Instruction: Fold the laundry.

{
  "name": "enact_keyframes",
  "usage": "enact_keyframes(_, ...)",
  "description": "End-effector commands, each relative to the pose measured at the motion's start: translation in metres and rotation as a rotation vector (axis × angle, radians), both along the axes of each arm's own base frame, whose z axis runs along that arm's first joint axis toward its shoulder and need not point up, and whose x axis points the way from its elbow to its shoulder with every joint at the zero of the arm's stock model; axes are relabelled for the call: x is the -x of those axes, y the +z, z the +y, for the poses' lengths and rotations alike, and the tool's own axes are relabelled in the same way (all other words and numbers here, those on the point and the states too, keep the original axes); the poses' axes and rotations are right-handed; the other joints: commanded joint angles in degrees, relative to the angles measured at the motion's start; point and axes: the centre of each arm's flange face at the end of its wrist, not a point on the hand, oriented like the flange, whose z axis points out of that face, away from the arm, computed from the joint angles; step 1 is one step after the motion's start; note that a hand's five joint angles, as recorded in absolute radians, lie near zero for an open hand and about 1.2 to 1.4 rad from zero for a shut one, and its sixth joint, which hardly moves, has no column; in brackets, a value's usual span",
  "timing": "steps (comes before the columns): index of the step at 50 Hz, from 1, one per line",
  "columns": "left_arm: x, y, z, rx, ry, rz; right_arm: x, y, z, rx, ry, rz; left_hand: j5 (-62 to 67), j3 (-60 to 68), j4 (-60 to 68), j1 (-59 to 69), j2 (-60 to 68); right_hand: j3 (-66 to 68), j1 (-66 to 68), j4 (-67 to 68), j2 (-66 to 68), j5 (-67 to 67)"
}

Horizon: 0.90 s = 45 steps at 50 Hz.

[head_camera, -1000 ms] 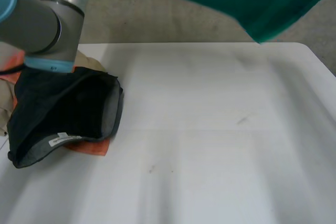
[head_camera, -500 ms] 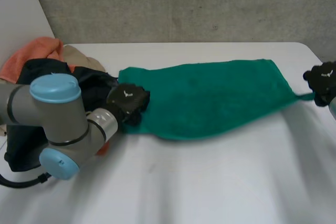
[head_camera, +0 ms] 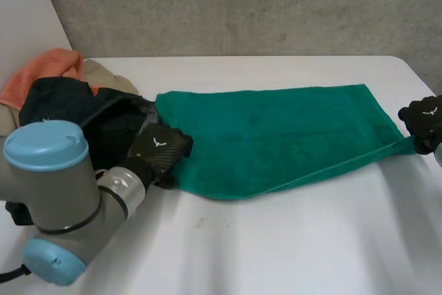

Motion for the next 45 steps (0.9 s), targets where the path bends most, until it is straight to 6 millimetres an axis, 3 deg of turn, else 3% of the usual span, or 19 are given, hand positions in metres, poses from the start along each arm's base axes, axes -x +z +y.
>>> enact_keyframes(1,0.002,-0.022,-0.007,-0.035,0.003,-0.021,-0.001,-0.001,0.001,-0.005,0.001,-0.001,5.13,4.72,4.94,4.74,4.74,11.52,15.01,11.22,12.63,12.54)
enact_keyframes(11,0.008,-0.044,-0.022,-0.046,-0.005,-0.057,-0.001,-0.005,0.004,-0.019,0.003,-0.001,2.79,2.38,2.60,2.40,2.40,11.52,15.01,11.22,12.63,12.54)
enact_keyframes(20,0.016,-0.048,-0.038,-0.003,-0.018,-0.086,-0.001,-0.006,0.004,-0.023,0.004,0.001,-2.44,-2.85,-2.63,-2.83,-2.83,11.52,15.01,11.22,12.63,12.54)
enact_keyframes(39,0.031,-0.056,-0.074,0.068,-0.014,-0.084,0.000,-0.011,0.004,-0.037,-0.002,0.002,2.77,2.37,2.58,2.38,2.39,11.52,15.01,11.22,12.63,12.54)
enact_keyframes(45,0.026,-0.061,-0.090,0.120,-0.011,-0.151,-0.001,-0.012,0.005,-0.041,-0.001,0.002,4.61,4.21,4.42,4.22,4.22,11.52,15.01,11.22,12.63,12.54)
